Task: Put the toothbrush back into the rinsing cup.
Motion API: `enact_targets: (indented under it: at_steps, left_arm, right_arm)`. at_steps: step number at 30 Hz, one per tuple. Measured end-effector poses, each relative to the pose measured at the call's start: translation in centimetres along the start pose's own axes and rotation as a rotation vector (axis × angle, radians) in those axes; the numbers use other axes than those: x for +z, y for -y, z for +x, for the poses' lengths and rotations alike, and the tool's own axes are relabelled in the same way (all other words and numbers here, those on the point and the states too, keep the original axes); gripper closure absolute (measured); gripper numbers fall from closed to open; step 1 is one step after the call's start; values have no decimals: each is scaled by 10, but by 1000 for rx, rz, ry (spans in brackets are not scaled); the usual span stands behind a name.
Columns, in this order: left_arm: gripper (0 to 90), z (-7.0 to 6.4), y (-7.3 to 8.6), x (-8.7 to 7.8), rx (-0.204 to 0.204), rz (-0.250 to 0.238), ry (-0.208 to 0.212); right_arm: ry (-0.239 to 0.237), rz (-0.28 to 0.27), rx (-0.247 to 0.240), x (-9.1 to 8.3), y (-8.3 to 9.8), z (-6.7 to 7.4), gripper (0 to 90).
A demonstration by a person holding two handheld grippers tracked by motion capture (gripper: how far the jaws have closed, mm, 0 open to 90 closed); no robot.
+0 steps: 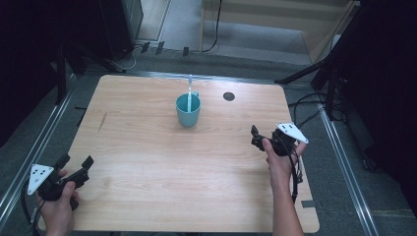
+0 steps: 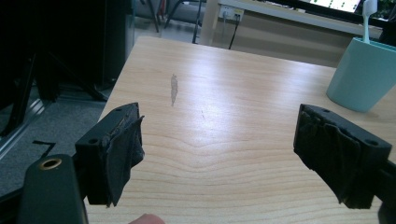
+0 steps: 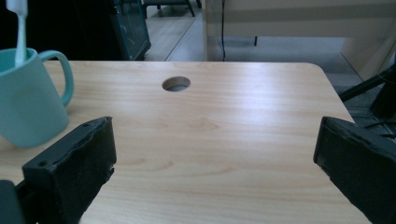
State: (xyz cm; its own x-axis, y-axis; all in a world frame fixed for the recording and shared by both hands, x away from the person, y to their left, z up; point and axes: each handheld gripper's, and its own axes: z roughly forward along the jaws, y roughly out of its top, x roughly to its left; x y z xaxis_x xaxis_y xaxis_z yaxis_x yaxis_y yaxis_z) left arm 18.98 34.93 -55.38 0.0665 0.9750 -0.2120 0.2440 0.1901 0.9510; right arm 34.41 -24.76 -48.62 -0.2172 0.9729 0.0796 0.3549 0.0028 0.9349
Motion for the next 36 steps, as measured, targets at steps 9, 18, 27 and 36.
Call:
enact_targets:
  at_steps: [9, 18, 27, 36]
  left_arm:
    - [158, 0, 0, 0, 4, 2, -3]
    - [158, 0, 0, 0, 5, 3, -2]
    - [158, 0, 0, 0, 5, 3, -2]
    - [158, 0, 0, 0, 2, 6, -1]
  right_arm:
    - [12, 28, 19, -19, 35, -23, 0]
    - [38, 8, 53, -42, 63, -45, 0]
    - [51, -24, 72, -66, 77, -62, 0]
    - [67, -24, 87, -91, 86, -81, 0]
